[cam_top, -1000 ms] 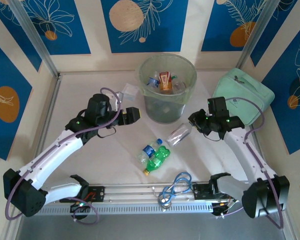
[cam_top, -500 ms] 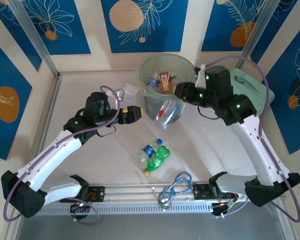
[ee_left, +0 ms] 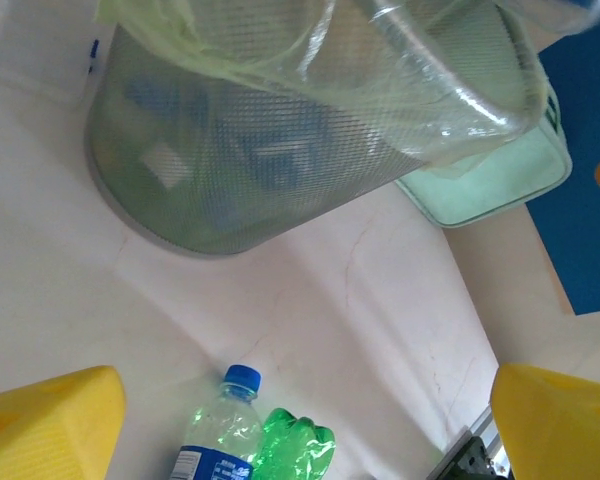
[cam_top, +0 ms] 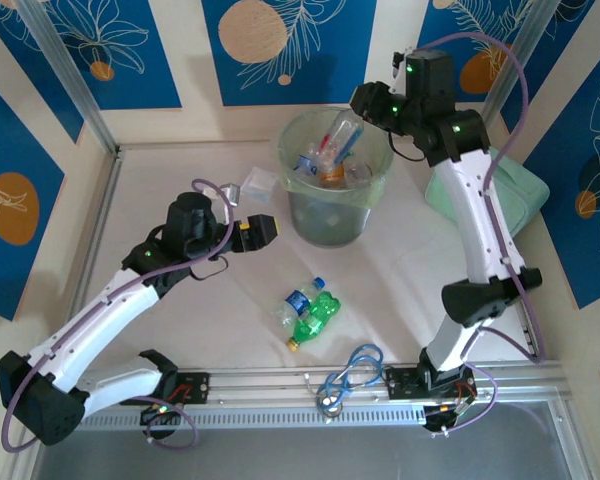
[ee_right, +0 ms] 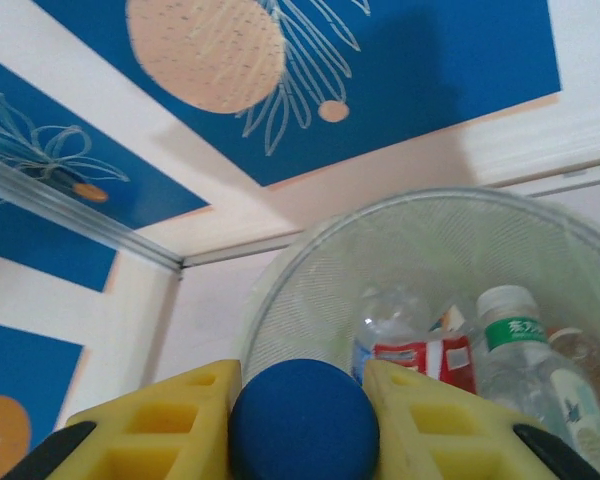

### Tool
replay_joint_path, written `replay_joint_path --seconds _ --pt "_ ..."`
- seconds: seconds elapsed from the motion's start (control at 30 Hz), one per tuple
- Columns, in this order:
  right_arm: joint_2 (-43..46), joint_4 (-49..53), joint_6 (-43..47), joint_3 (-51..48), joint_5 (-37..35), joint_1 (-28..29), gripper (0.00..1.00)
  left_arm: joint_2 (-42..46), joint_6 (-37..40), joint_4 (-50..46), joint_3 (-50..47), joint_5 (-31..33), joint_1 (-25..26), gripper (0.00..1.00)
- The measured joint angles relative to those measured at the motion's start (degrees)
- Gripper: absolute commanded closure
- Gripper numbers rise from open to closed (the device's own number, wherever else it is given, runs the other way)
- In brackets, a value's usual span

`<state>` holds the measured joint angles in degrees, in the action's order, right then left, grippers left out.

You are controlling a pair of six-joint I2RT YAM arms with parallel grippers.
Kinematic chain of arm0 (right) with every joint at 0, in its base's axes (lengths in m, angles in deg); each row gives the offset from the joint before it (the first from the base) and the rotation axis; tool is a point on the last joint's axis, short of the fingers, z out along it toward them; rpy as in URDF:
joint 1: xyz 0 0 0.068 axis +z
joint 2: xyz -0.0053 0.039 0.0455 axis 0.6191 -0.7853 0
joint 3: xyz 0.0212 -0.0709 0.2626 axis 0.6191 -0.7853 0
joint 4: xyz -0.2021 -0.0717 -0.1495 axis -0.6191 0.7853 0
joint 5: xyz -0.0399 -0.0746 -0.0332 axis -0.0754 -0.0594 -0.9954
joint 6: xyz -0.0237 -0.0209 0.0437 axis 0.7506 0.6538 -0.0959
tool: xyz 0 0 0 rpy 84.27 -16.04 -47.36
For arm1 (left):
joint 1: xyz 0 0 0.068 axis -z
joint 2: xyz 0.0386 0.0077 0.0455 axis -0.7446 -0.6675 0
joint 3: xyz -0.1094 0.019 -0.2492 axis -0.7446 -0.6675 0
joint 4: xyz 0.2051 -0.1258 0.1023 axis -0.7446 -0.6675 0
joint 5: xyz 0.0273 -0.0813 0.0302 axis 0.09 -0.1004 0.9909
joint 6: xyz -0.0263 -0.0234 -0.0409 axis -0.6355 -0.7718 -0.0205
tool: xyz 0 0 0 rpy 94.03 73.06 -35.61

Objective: Put the plastic bottles in the bin

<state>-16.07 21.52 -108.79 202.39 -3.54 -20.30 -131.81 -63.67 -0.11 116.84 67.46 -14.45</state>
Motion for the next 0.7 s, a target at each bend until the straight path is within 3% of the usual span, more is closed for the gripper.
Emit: replay_joint_path --seconds 0.37,0.47,0.53,0.57,0.7 --pt "-7.1 9.7 5.6 9.5 -6.0 -1.4 0.67 -2.3 0.0 0.0 0.0 0.4 0.0 0.1" --pt "-7.6 12.5 6.6 12.0 -6.6 -1.9 0.53 -2.7 -0.3 0.1 0.0 0.4 0.0 0.1" --pt "-8.0 13.9 7.5 13.1 -6.8 -2.1 0.32 -3.1 -0.5 0.3 0.0 0.4 0.0 0.1" --pt "-8.2 14.6 7.6 13.3 -6.8 -2.2 0.26 -3.2 -0.5 0.3 0.0 0.4 0.0 0.1" --pt "-9.6 16.9 7.8 13.5 -6.8 -2.6 0.23 -3.8 -0.9 0.5 0.0 0.4 0.0 0.1"
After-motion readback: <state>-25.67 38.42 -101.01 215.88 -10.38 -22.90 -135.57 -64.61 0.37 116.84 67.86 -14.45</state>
